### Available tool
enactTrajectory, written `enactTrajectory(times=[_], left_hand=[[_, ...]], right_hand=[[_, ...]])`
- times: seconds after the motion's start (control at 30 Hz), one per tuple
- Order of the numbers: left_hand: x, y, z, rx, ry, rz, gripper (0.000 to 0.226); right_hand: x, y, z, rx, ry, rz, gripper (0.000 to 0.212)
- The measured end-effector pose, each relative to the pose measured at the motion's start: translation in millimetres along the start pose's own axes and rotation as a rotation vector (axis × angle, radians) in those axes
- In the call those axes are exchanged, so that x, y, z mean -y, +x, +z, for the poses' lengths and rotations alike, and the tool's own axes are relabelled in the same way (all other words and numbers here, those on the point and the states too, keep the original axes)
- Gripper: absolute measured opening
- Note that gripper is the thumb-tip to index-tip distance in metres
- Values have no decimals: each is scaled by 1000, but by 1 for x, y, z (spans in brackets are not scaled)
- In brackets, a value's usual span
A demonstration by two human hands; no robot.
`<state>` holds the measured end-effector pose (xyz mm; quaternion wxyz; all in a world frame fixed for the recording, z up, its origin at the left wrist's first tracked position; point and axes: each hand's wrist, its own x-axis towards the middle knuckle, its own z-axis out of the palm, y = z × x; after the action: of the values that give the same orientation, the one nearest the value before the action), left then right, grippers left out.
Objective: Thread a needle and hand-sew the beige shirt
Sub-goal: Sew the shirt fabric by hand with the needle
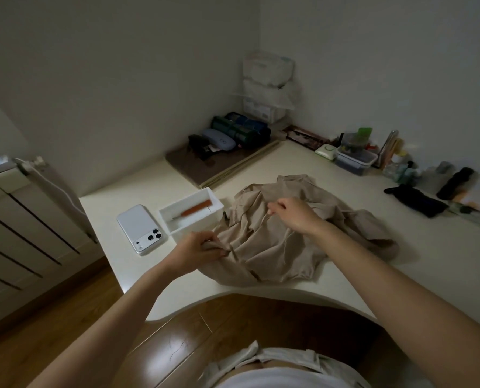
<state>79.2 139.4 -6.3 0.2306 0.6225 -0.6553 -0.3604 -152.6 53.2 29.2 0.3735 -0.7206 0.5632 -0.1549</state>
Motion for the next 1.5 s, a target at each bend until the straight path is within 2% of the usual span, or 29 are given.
enactTrajectory(times=[0.1,0.17,0.23,0.4,0.5,0.6,0.83,0.93,1.07,1.23,1.37,1.5], left_hand=[[-2,-1,0,14,-44,-32,30],[-11,-4,0,39,-145,-63,45],[-17,-6,0,49,-220,-65,49],[-23,-8,3,45,-351,-45,31],[-23,-8,5,35,-399,-73,16],[-21,-9,6,31,-456,-108,13],[-21,-13,10,54,-490,-110,10],[-27,-12,7,57,-434,-202,16],[-29,-14,9,79,-380,-139,25],[-28,-12,9,-8,-424,-220,41],[-26,-10,10,10,-438,-187,27],[-28,-10,7,-5,-447,-90,26]], right_hand=[[0,6,12,-5,-179,51,34],[4,3,21,-91,-82,7,34],[12,-6,31,-148,53,-53,32],[21,-26,65,-53,124,-111,25],[22,-30,81,-70,74,-117,29],[21,-31,83,-102,38,-102,27],[11,-32,76,-166,78,-158,25],[7,-32,77,-166,111,-176,25],[1,-31,79,-152,107,-209,25],[-3,-34,80,-188,95,-275,25],[-1,-33,78,-215,66,-292,27],[2,-29,75,-142,19,-224,30]])
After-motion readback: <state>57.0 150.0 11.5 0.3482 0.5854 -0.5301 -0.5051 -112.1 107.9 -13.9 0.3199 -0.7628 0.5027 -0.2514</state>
